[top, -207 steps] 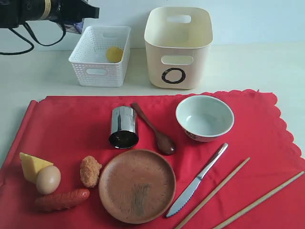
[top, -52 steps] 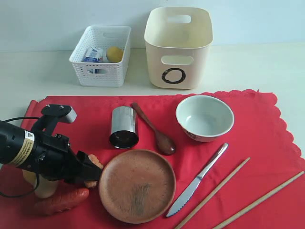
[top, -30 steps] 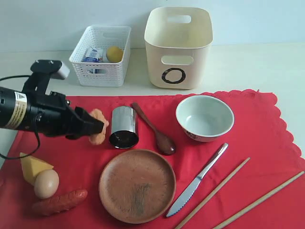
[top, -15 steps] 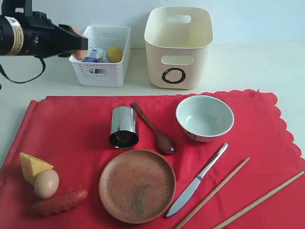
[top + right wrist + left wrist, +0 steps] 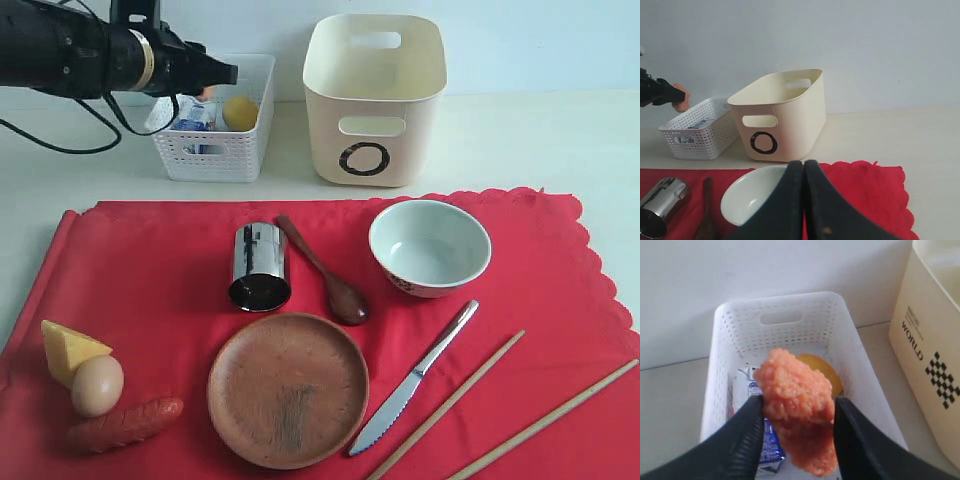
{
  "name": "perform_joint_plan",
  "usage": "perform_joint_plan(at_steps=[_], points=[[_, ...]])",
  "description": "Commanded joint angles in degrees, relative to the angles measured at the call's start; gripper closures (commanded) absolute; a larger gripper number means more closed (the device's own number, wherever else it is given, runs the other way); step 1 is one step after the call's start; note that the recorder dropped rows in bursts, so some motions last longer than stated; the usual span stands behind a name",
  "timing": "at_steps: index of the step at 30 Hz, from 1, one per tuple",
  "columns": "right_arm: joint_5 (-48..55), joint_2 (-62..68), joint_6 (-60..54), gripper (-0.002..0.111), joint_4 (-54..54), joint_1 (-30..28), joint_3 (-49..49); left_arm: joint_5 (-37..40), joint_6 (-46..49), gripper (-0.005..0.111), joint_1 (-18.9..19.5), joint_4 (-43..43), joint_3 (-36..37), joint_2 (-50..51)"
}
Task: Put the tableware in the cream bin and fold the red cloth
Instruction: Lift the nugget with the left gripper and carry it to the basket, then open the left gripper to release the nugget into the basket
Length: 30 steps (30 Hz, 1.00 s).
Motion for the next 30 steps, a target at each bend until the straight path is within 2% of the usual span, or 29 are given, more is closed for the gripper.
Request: perform_joint_plan(at_steps=[1,6,8,11,15,19,30], points=[[-0.6,-0.2,-0.1,0.108,-0.4,0.1,0.3,0.9,0.3,0.107,0.1,0.1,-2.0,3.9],[-0.6,-0.2,-0.1,0.108,-0.4,0.1,0.3,1.4,0.3,0.107,0.1,0.2,-2.0,5.6],[-0.6,-0.2,-0.1,0.108,-0.4,0.1,0.3,1.4,0.3,0.103,0.1,0.2,-2.0,5.6],[-0.6,-0.2,-0.1,0.108,-0.4,0.1,0.3,1.4,0.3,0.089,0.1,0.2,-2.2,5.6],[-0.6,-0.2,-0.1,0.108,-0.4,0.1,0.3,1.4,0.3,0.063,0.1,0.2,-2.2,5.6],[-0.6,-0.2,-0.1,0.108,-0.4,0.1,0.3,1.4,0.3,0.049,0.1,0.2,-2.2,5.6],[-0.6,-0.2,-0.1,0.108,-0.4,0.1,0.3,1.4,0.3,0.047,0.1,0.2,-2.2,5.6]])
